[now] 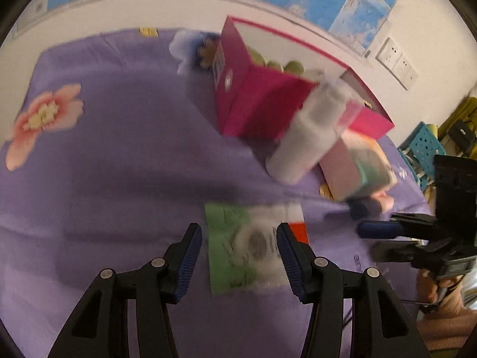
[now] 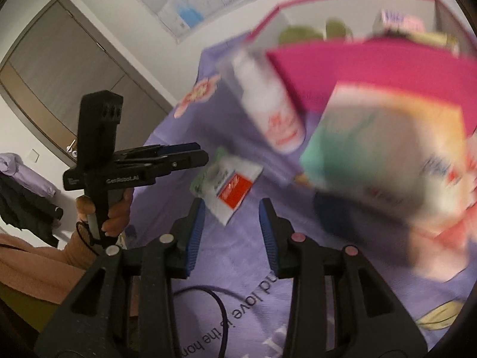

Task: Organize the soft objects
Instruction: 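Move the right tool to the green-and-white medical tape bag, then close the right tool on the tape bag's edge and lift it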

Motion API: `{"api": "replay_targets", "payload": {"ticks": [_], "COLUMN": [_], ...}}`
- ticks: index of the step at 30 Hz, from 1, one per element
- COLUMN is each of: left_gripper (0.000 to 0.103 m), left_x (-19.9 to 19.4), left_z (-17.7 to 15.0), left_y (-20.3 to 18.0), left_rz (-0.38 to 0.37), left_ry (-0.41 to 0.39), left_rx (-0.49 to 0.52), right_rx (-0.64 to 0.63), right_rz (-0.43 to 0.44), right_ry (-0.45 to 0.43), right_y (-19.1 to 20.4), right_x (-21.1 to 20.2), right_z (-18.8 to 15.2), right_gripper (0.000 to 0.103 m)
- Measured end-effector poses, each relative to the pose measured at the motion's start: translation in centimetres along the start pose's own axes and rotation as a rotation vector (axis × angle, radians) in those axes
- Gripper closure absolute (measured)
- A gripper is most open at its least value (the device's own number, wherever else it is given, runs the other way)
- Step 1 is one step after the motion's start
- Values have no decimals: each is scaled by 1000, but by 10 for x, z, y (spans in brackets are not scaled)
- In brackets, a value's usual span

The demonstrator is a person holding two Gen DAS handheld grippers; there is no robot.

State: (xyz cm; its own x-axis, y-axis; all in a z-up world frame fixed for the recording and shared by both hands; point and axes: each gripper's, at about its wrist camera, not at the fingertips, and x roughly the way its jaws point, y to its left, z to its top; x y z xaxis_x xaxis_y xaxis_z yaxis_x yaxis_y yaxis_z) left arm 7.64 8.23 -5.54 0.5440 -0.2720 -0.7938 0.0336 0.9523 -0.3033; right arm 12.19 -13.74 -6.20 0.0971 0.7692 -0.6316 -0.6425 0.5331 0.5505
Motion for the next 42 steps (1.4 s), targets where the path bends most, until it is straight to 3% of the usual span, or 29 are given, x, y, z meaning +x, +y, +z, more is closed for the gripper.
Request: {"api": "replay_targets", "payload": {"ticks": [4,11,25,29,36,42], "left_gripper": [50,46,48,48,69,73], "left_x": [4,4,2,2,6,5], "left_z": [-8,-14,-26,-27,-27,-25], "left_y": [1,-2,-18,-19,-19,-29], "left_rz": [-2,-25,-141,-150,-125,-113], "left_ry": [19,27,41,38,40,27], "left_rx": [0,12,22,16,10,38], "right_rx": [49,67,45,33,49,57], "right_rz": [-12,-19,-43,-60,-38,-28], "right_ry": [28,3,-33,-27,-57,-58], "right_y": [-8,-10,-5,-6,-12,-14], "right_x": [18,21,38,36,22,13], "right_z": [-6,-6,1,-2,-6,-14], "right_gripper": [63,63,63,81,85,85]}}
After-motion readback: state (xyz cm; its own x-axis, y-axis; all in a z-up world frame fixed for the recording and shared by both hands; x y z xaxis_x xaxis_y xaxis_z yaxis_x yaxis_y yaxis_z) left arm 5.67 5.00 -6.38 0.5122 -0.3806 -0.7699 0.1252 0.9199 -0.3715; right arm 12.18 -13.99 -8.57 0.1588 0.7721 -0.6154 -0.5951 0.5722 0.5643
